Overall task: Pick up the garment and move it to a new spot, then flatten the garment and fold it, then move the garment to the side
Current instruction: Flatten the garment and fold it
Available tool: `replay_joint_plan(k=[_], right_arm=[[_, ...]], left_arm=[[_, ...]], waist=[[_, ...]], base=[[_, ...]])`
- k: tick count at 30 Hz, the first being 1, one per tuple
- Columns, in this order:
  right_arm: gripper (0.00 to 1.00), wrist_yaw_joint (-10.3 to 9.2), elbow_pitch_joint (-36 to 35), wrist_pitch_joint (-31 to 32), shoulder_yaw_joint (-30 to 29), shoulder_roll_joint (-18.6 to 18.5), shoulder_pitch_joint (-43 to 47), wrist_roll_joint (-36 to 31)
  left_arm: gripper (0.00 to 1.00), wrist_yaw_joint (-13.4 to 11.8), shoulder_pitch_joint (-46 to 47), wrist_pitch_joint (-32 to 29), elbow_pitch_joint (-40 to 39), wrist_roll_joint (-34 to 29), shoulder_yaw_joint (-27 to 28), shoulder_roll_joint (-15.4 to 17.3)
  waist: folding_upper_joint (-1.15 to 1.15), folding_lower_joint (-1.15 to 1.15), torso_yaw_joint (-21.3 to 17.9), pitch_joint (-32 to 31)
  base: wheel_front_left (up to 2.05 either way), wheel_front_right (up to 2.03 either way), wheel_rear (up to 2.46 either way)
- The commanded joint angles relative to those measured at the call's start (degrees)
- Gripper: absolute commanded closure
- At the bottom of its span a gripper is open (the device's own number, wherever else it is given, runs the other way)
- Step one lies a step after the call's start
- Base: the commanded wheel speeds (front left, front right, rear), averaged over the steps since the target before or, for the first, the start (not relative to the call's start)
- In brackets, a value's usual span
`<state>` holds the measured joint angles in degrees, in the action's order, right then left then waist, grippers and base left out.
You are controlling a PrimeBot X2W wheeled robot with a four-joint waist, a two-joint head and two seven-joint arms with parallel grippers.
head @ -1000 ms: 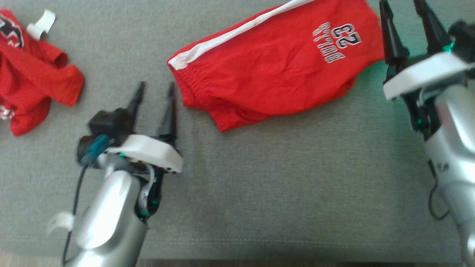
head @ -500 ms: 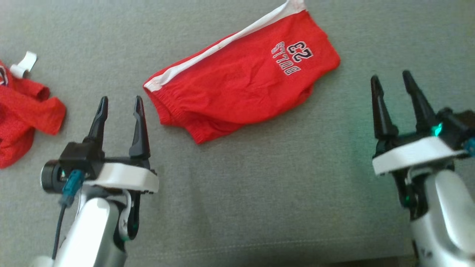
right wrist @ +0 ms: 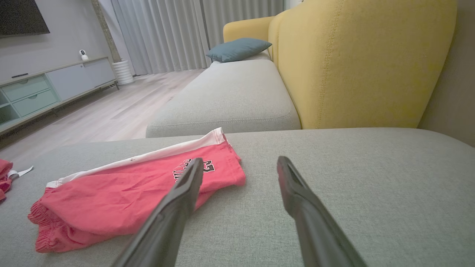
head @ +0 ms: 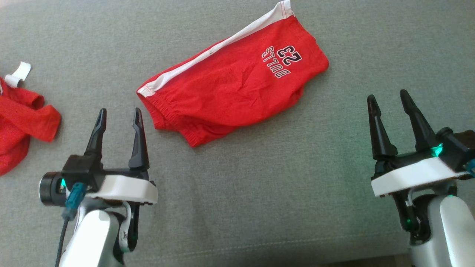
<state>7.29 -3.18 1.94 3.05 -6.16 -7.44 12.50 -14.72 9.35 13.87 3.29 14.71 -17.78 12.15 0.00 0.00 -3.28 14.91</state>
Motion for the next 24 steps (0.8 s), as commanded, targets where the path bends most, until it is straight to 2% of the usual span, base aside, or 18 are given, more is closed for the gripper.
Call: replay_joint_plan(k=[1, 16, 24], right_arm=[[0.00, 0.20, -2.50, 0.28, 0.84, 0.08, 0.08, -0.69], [0.00, 0.20, -3.30, 1.85, 0.34, -0.18, -0.96, -0.62], [0.00, 0.20, 2.59, 7.40, 3.47, -4.53, -11.10, 1.32]], left_arm=[[0.00, -0.48, 0.99, -0.04, -2.18, -0.32, 1.92, 1.22], [0.00, -0.61, 2.60, -0.06, -2.90, -0.34, 1.37, 1.58], [0.00, 0.05, 6.79, 0.15, -3.53, -0.91, 0.30, 0.98]], waist=[[0.00, 0.00, 0.12, 0.06], [0.00, 0.00, 0.88, 2.40], [0.00, 0.00, 2.97, 7.94]], base=[[0.00, 0.00, 0.00], [0.00, 0.00, 0.00], [0.00, 0.00, 0.00]])
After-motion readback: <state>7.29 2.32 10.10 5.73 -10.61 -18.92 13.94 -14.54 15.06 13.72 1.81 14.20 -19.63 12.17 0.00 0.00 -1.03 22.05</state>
